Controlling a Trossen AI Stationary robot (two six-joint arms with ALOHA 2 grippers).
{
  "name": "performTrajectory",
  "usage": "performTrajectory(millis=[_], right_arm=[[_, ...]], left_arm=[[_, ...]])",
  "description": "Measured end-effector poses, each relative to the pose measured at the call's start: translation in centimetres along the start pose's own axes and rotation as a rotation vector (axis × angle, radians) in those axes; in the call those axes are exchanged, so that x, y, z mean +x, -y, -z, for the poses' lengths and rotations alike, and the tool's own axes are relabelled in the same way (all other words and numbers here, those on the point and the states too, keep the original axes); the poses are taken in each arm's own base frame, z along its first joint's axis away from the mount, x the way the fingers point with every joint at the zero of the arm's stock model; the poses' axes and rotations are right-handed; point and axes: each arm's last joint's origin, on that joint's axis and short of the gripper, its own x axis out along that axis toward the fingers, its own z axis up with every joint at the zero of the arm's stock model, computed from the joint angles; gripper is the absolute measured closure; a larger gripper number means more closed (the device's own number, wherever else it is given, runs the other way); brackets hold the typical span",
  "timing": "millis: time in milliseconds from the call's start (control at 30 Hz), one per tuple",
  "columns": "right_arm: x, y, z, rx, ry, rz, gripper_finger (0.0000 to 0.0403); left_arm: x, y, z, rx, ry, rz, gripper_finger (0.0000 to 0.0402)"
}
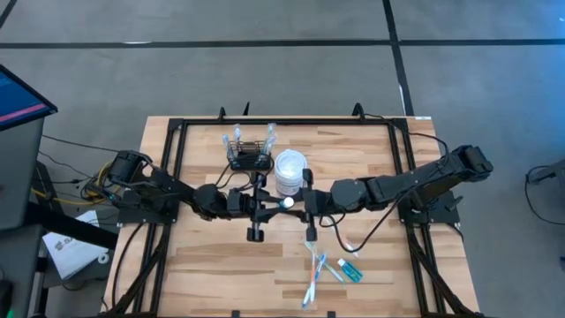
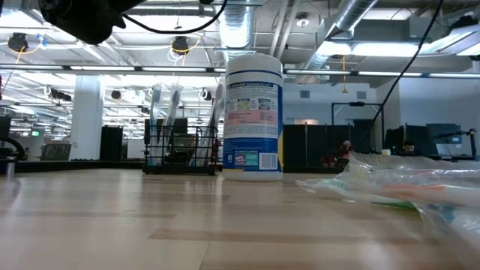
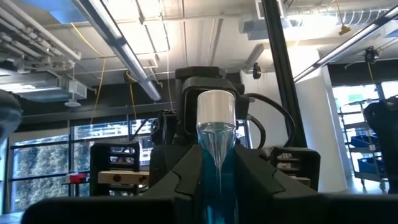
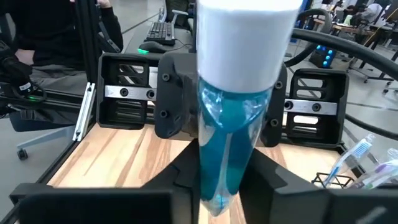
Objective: Pick & Place toothbrushing station
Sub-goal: Put the top blue mouthwash into the mesh organizer
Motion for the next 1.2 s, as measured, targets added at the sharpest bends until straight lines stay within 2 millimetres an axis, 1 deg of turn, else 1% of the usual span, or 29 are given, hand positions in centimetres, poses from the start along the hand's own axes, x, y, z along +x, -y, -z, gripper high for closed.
performTrajectory(millis=[67,333,433,567,800,933,1133,1200], right_arm=[[0.0,0.0,0.0,-0.001,0.0,0.001,0.0348],[0.0,0.0,0.2,0.0,-0.024,0.001,0.0348],[0.0,0.0,0.5,0.001,-0.049,-0.001,0.0348],[0.0,-0.1,0.8,0.014,-0.077,-0.002,0.0348],[0.0,-0.1,1.0,0.033,-0.104,-0.004,0.0348],[-0.1,-0.1,1.3,0.046,-0.13,-0.014,0.0348],[-0.1,-0.2,1.5,0.06,-0.151,-0.037,0.0348],[-0.1,-0.2,1.5,0.064,-0.155,-0.04,0.0348]], left_arm=[[0.0,0.0,0.0,-0.003,0.002,0.0,0.034],[0.0,0.0,0.0,-0.002,-0.005,-0.004,0.0289],[0.0,-0.1,-0.1,-0.003,-0.002,-0.019,0.0277],[-0.3,-0.1,0.2,0.0,-0.021,-0.021,0.027],[-0.6,-0.1,0.6,0.005,-0.088,-0.008,0.0273],[-0.5,-0.3,-0.4,-0.013,-0.173,-0.015,0.0272],[-0.6,-1.0,-3.3,-0.051,-0.201,-0.011,0.0274],[-0.7,-1.2,-3.5,-0.065,-0.237,0.004,0.0274]])
